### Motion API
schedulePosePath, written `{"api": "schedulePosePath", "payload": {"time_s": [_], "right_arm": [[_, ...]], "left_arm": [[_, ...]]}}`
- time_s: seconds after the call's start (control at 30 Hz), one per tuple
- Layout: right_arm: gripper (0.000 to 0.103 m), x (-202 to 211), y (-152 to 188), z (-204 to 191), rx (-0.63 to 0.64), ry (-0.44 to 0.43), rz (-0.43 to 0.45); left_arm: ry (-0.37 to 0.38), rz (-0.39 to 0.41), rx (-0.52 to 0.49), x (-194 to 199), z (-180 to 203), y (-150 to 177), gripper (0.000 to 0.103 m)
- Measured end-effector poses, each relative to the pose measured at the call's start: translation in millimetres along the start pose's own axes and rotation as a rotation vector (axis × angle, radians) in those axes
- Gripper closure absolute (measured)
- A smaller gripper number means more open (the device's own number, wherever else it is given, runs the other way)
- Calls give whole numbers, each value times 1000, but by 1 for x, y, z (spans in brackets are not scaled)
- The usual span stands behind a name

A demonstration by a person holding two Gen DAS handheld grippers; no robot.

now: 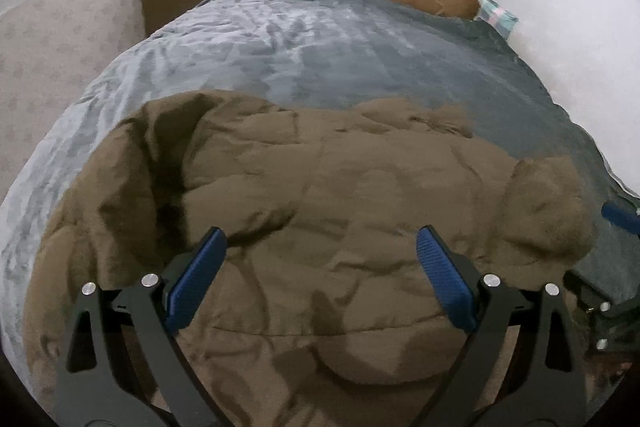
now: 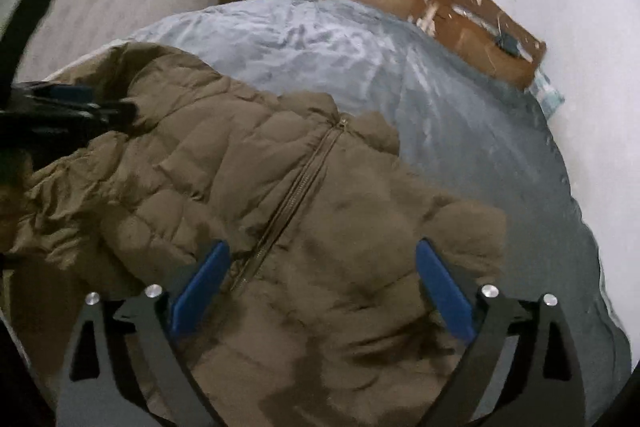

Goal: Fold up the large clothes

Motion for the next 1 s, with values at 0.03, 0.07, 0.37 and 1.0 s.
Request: {"api": "schedulePosePath", "payload": {"time_s": [0.03, 0.07, 0.37, 1.0], "right_arm": [[8, 10, -2, 8, -29, -24, 32], [8, 18, -4, 16, -62, -42, 55], [6, 50, 36, 162, -625, 20, 225], [6, 25, 90, 217, -789, 62, 188]], "left_arm": [[7, -1, -9, 0, 4, 1, 8], [14, -2, -25, 0, 11, 2, 8], [103, -22, -173, -2, 92, 25, 8], [48, -71, -483, -64, 254, 77, 39]]}}
Point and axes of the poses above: each gripper's, at about its wrist camera, not at the fingertips, and x roughly against the way its jaws point, z to its right, y to its underside, the point moved 5 cm from there along -x, roughly the way its jaws point, and after that the axes turned 4 degrees about -z, right-handed, at the moved point
